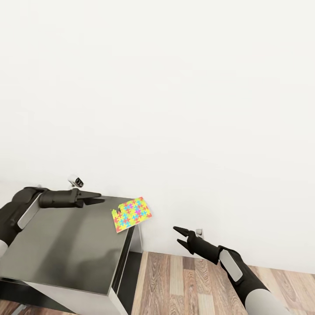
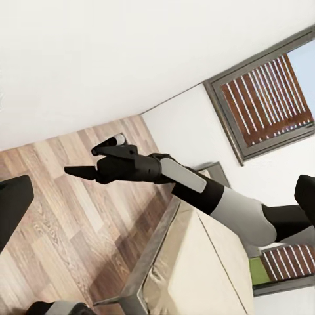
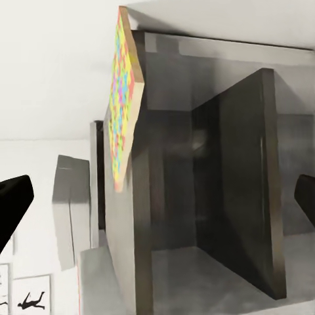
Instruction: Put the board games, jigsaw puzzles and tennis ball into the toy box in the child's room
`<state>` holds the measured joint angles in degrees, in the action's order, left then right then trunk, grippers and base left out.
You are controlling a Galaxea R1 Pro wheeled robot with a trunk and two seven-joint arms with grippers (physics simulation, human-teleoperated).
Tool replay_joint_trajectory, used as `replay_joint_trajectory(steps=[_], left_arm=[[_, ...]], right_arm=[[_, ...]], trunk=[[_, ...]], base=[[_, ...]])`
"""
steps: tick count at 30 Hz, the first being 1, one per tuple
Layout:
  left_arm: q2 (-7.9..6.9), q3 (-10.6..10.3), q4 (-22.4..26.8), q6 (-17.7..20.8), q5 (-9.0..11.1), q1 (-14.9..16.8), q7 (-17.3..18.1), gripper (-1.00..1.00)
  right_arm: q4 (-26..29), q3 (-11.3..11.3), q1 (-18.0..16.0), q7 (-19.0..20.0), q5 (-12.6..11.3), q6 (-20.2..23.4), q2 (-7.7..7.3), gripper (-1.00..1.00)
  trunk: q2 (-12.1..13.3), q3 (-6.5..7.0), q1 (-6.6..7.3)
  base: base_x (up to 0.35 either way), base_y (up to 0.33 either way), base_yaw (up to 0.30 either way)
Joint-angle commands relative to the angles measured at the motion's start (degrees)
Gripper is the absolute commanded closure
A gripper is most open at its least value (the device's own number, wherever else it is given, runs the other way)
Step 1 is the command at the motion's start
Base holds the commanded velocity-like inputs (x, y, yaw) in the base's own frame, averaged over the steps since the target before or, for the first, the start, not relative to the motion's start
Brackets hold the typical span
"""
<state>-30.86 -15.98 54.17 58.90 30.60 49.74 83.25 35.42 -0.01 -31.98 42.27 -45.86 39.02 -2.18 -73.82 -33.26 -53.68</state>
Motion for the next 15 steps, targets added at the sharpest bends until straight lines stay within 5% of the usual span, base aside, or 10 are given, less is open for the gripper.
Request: replay_joint_trajectory(steps=[1,15], left_arm=[[-0.23,-0.19,0.01,0.59,0.14,0.06,0.71,-1.00],[-0.48,-0.20,0.06,0.52,0.08,-0.28,2.00,-1.00]], right_arm=[[0.03,0.00,-0.02,0.00,-0.28,0.32,0.02,-1.00],[0.08,0.01,-0.02,0.00,-0.28,0.27,0.07,-1.00]], trunk=[[-0.03,-0.06,0.00],[-0.03,-0.06,0.00]], base=[[0.000,0.000,0.000],[0.062,0.042,0.000]])
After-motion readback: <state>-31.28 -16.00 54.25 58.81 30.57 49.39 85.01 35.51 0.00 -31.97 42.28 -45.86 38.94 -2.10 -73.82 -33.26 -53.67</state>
